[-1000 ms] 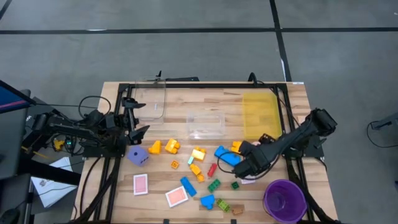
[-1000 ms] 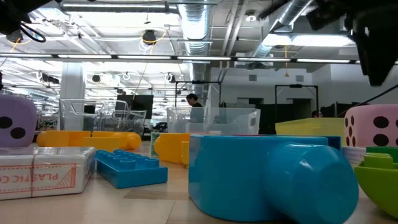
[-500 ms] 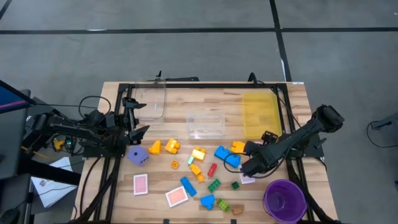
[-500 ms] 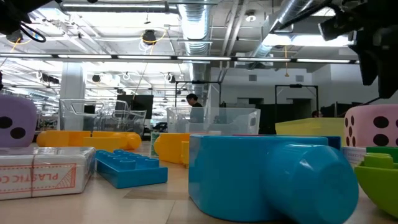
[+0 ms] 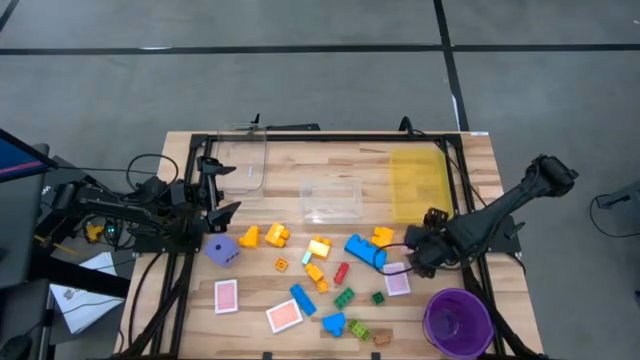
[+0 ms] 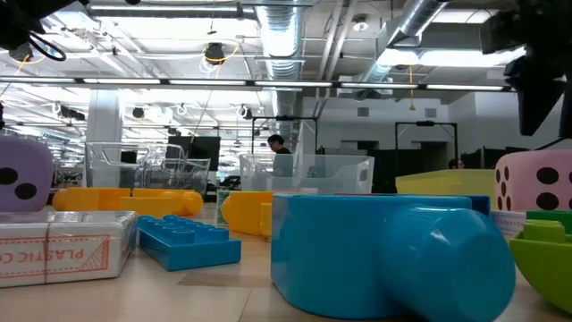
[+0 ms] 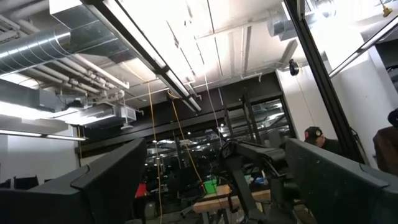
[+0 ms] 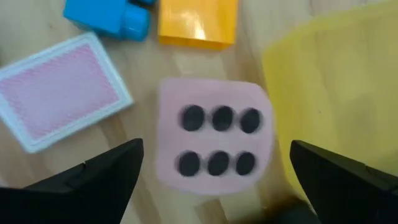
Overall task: Pick & Place Toys
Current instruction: Put the pink die into the top transparent bin
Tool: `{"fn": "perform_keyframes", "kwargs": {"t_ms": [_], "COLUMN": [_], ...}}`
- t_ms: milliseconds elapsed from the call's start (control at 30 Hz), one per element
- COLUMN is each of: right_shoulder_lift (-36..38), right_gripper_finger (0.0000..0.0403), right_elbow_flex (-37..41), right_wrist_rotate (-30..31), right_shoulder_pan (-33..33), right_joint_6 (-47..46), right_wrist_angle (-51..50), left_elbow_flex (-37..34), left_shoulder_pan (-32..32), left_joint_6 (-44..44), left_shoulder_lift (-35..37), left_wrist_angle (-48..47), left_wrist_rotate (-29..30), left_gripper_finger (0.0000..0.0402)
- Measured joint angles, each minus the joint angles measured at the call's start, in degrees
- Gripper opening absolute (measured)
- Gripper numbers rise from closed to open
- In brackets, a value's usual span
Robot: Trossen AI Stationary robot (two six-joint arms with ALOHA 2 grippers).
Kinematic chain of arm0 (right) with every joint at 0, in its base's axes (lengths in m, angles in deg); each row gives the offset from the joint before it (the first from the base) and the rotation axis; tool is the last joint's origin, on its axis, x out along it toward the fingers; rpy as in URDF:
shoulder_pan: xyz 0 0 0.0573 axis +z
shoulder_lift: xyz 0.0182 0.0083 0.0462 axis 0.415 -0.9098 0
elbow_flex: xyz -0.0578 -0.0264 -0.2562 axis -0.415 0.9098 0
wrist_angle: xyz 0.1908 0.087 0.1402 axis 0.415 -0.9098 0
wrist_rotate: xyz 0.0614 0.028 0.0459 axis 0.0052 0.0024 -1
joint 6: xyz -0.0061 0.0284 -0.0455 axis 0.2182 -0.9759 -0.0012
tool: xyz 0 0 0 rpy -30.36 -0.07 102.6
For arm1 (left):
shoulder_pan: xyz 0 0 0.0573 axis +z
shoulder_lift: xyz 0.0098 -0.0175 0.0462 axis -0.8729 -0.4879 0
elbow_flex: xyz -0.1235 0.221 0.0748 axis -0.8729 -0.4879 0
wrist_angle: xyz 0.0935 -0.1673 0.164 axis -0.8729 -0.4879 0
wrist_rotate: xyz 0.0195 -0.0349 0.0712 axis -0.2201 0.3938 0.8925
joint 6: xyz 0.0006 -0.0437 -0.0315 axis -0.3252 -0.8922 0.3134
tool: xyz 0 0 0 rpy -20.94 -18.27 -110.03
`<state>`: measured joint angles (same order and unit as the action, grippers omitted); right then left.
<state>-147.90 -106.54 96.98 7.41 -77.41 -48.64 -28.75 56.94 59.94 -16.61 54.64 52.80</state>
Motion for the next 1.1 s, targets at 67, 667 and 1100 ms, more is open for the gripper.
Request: {"fn": "perform_keyframes", "kwargs": {"t_ms": [67, 667, 1100], "right_shoulder_lift": [0.69, 1.45, 1.61], "right_gripper_finger": [0.0398, 0.0398, 0.0398], "right_elbow_flex": [0.65, 7.71, 10.72], "right_wrist_rotate": [1.53, 3.45, 2.97], "right_shoulder_pan": [0.49, 0.93, 0.98], "right_joint_6": [-0.02, -5.59, -5.06], "right_wrist_angle": [0.47, 4.78, 10.04], "left_elbow_flex": [0.0, 0.0, 0.0], "left_shoulder_pan": [0.0, 0.01, 0.01], "left_joint_6": [0.04, 0.13, 0.15], "left_shoulder_lift": [0.0, 0.0, 0.0], "left_wrist_angle": [-0.27, -0.68, -0.68], "left_wrist_rotate": [0.0, 0.0, 0.0], "left_gripper_finger": [0.0378, 0.0378, 0.0378]}}
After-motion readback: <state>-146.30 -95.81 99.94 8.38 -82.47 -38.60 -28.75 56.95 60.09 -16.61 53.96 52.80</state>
